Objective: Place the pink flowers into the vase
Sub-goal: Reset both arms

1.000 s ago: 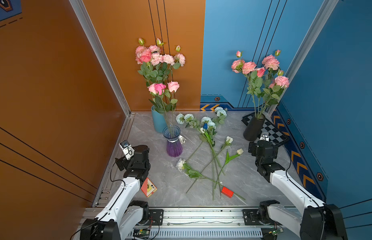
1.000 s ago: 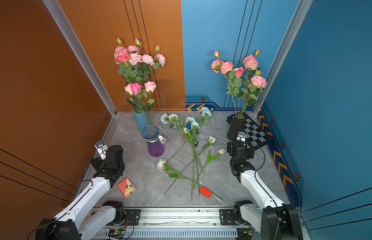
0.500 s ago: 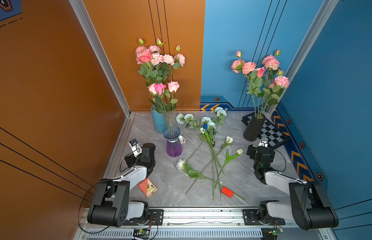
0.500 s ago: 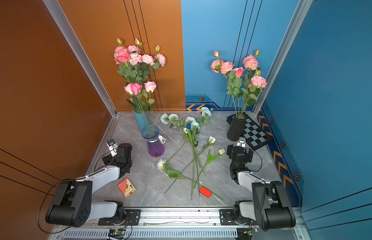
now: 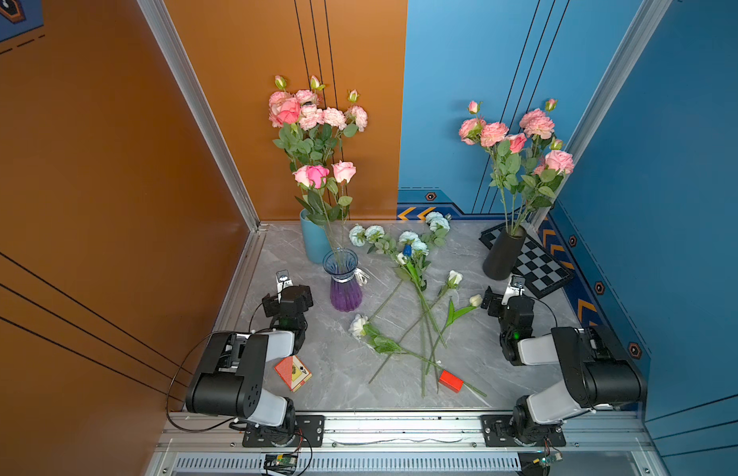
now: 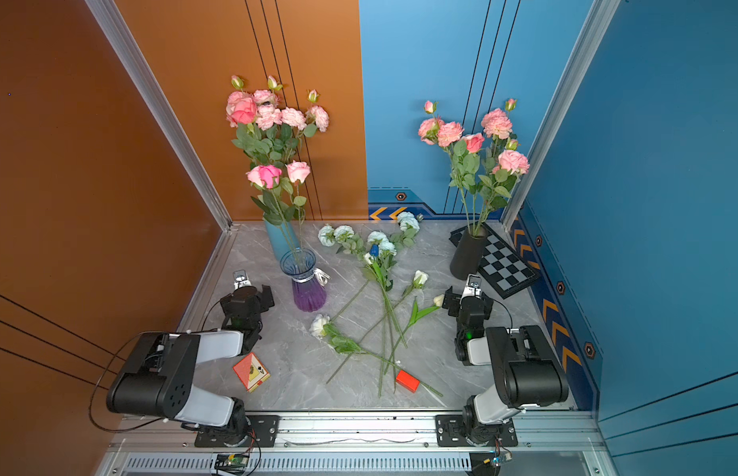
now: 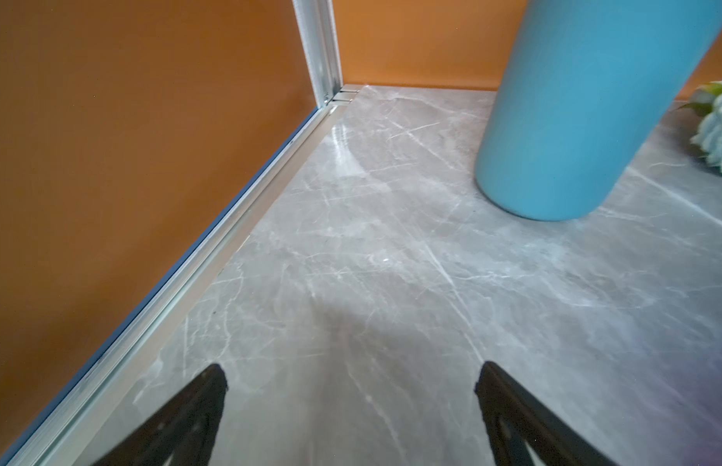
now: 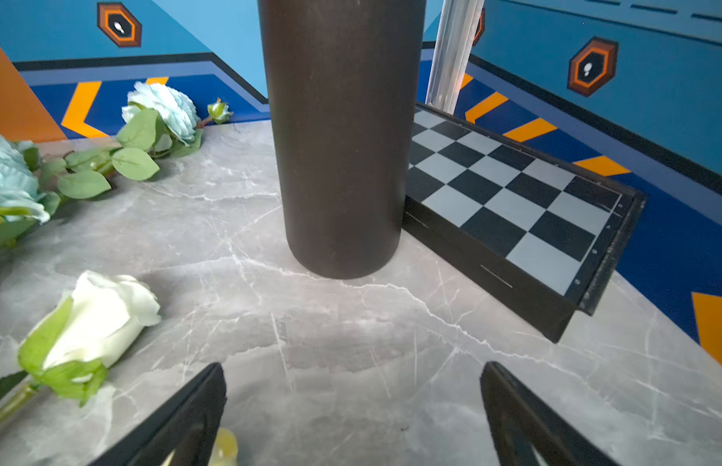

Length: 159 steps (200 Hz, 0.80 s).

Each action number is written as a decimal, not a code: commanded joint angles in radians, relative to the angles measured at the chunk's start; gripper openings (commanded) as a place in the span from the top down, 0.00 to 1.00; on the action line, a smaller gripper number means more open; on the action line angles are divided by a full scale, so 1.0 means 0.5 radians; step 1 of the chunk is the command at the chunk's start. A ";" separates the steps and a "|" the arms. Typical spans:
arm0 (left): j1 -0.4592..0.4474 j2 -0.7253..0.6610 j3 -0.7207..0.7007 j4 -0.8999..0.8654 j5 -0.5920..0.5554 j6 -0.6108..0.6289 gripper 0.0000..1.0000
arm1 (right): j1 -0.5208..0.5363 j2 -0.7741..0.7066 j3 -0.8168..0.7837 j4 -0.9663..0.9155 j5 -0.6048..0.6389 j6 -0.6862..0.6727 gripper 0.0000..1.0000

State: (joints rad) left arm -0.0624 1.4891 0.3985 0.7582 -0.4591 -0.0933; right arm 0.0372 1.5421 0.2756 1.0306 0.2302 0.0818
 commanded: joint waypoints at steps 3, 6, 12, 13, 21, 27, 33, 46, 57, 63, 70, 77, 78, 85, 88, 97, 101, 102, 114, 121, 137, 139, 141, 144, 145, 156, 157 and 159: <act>0.023 0.136 -0.045 0.307 0.428 0.169 0.01 | -0.007 0.012 0.025 0.091 -0.044 -0.009 0.00; 0.023 0.161 -0.056 0.382 0.437 0.181 0.01 | -0.010 0.005 0.031 0.068 -0.039 -0.004 0.00; 0.032 0.157 -0.052 0.374 0.449 0.187 0.01 | -0.016 -0.009 0.042 0.023 -0.023 0.016 0.00; 0.033 0.153 -0.052 0.369 0.450 0.185 0.01 | -0.019 -0.009 0.043 0.018 -0.021 0.018 0.00; 0.036 0.143 -0.052 0.344 0.449 0.174 0.01 | -0.028 -0.003 0.046 0.018 0.001 0.040 0.00; 0.038 0.143 -0.046 0.341 0.452 0.168 0.01 | -0.031 0.002 0.049 0.023 0.020 0.049 0.00; 0.042 0.147 -0.046 0.344 0.456 0.168 0.01 | -0.031 -0.006 0.055 -0.003 0.027 0.054 0.00; 0.048 0.147 -0.046 0.340 0.467 0.166 0.01 | -0.024 -0.003 0.073 -0.033 0.060 0.057 0.00; 0.048 0.145 -0.047 0.341 0.470 0.167 0.01 | -0.005 -0.007 0.101 -0.092 0.114 0.051 0.00; 0.048 0.145 -0.048 0.341 0.471 0.168 0.01 | 0.009 -0.005 0.118 -0.122 0.147 0.048 0.00; 0.048 0.142 -0.048 0.343 0.473 0.165 0.01 | 0.023 -0.002 0.129 -0.136 0.173 0.039 0.00; 0.048 0.144 -0.049 0.343 0.470 0.166 0.01 | 0.029 -0.001 0.136 -0.145 0.176 0.033 0.00; 0.048 0.145 -0.050 0.343 0.470 0.164 0.01 | 0.030 -0.001 0.137 -0.147 0.177 0.034 0.00; 0.048 0.144 -0.053 0.346 0.466 0.165 0.01 | 0.033 -0.001 0.141 -0.150 0.180 0.033 0.00; 0.044 0.141 -0.052 0.344 0.454 0.165 0.01 | 0.033 -0.001 0.139 -0.149 0.179 0.031 0.00; 0.033 0.141 -0.057 0.346 0.391 0.155 0.01 | 0.033 -0.001 0.140 -0.148 0.183 0.030 0.00; 0.028 0.139 -0.057 0.346 0.373 0.153 0.01 | 0.035 0.001 0.139 -0.150 0.186 0.030 0.00; 0.029 0.139 -0.057 0.346 0.369 0.153 0.01 | 0.035 0.002 0.139 -0.148 0.188 0.028 0.00; 0.024 0.134 -0.061 0.348 0.338 0.144 0.01 | 0.036 0.002 0.139 -0.150 0.192 0.025 0.00; 0.021 0.134 -0.061 0.348 0.338 0.142 0.01 | 0.041 0.002 0.142 -0.150 0.196 0.021 0.00; 0.018 0.133 -0.061 0.347 0.335 0.144 0.01 | 0.060 0.005 0.154 -0.171 0.181 -0.010 0.00; 0.020 0.133 -0.061 0.348 0.337 0.141 0.01 | 0.061 0.005 0.154 -0.173 0.178 -0.010 0.00; 0.020 0.130 -0.061 0.346 0.336 0.143 0.01 | 0.061 0.005 0.154 -0.174 0.177 -0.010 0.00; 0.020 0.131 -0.062 0.347 0.335 0.145 0.01 | 0.063 0.005 0.154 -0.173 0.177 -0.010 0.00; 0.020 0.132 -0.063 0.346 0.335 0.146 0.01 | 0.063 0.005 0.154 -0.172 0.179 -0.012 0.00; 0.020 0.132 -0.061 0.346 0.333 0.145 0.01 | 0.066 0.005 0.152 -0.165 0.175 -0.018 0.00; 0.019 0.132 -0.061 0.348 0.332 0.145 0.02 | 0.066 0.005 0.151 -0.167 0.175 -0.019 0.00; 0.020 0.133 -0.063 0.348 0.333 0.144 0.01 | 0.067 0.005 0.154 -0.165 0.175 -0.024 0.00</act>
State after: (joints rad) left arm -0.0471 1.5600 0.3809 0.9176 -0.2726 -0.0223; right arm 0.0612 1.5421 0.3355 0.9752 0.2958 0.0917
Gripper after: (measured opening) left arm 0.985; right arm 0.999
